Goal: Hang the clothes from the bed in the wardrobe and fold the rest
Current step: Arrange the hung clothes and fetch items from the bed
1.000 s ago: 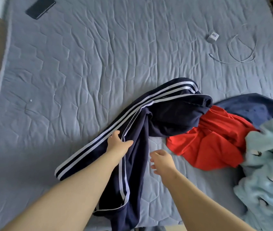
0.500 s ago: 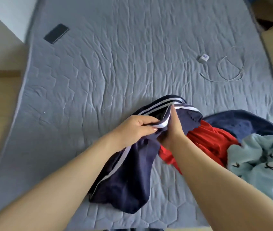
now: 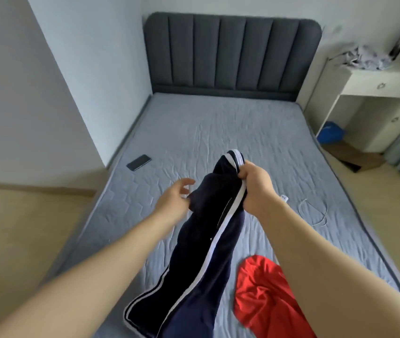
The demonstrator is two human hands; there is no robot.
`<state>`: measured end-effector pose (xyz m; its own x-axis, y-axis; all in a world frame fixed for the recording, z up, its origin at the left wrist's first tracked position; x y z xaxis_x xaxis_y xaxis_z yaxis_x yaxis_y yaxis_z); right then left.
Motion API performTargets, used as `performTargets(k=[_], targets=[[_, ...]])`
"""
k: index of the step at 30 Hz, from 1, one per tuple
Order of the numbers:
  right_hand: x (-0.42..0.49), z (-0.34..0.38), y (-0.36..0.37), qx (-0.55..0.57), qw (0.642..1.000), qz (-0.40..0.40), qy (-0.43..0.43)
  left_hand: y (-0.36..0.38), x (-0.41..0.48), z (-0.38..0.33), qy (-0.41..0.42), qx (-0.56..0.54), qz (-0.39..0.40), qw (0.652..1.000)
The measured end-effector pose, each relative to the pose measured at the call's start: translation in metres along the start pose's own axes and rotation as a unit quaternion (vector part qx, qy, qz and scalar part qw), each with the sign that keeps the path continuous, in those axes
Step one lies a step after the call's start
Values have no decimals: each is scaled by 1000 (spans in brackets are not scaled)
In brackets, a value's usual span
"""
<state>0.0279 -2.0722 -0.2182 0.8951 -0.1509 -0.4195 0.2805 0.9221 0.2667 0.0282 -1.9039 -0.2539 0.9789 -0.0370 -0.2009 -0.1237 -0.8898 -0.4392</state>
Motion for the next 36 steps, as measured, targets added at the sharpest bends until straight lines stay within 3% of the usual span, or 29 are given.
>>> performTargets(k=[5, 8, 11, 14, 18, 20, 23, 26, 29, 31, 33, 34, 36], targets=[[-57, 60, 54, 10, 989, 132, -69, -49, -6, -54, 116, 110, -80, 984], [-80, 80, 73, 29, 972, 209, -100, -67, -11, -76, 148, 33, 23, 988], [-99, 87, 87, 30, 968, 230, -98, -81, -26, -82, 116, 1, 124, 985], [-111, 89, 94, 2, 964, 248, -90, -98, -33, -84, 107, 17, 100, 989], [-113, 98, 88, -57, 974, 210, -68, -130, -46, -109, 154, -36, -49, 986], [-111, 100, 84, -115, 981, 155, -31, -140, -56, -130, 205, -95, -83, 971], [-111, 102, 82, -137, 986, 99, -12, -140, -78, -160, 307, -112, -58, 943], [-119, 112, 90, -104, 982, 152, -43, -135, -92, -179, 367, -73, -26, 927], [-131, 125, 96, -82, 978, 175, -84, -134, -100, -189, 394, -67, 3, 917], [-133, 121, 98, -111, 976, 140, -124, -133, -103, -192, 407, -50, 21, 912], [-130, 119, 98, -128, 979, 50, -149, -131, -105, -190, 412, -21, 61, 909], [-131, 120, 97, -195, 959, 15, -203, -130, -104, -188, 406, -9, 88, 910], [-129, 128, 96, -217, 957, 40, -186, -132, -102, -184, 382, -15, 117, 916]])
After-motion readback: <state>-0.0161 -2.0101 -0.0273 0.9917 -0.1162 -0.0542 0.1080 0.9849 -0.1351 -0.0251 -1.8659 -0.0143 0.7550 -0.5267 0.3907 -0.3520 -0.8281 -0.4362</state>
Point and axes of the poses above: each hand's wrist, its own x-axis towards the middle knuckle, its own y-axis out of the palm, z = x × y, the point moved 3 cm from there along x, towards the middle knuckle
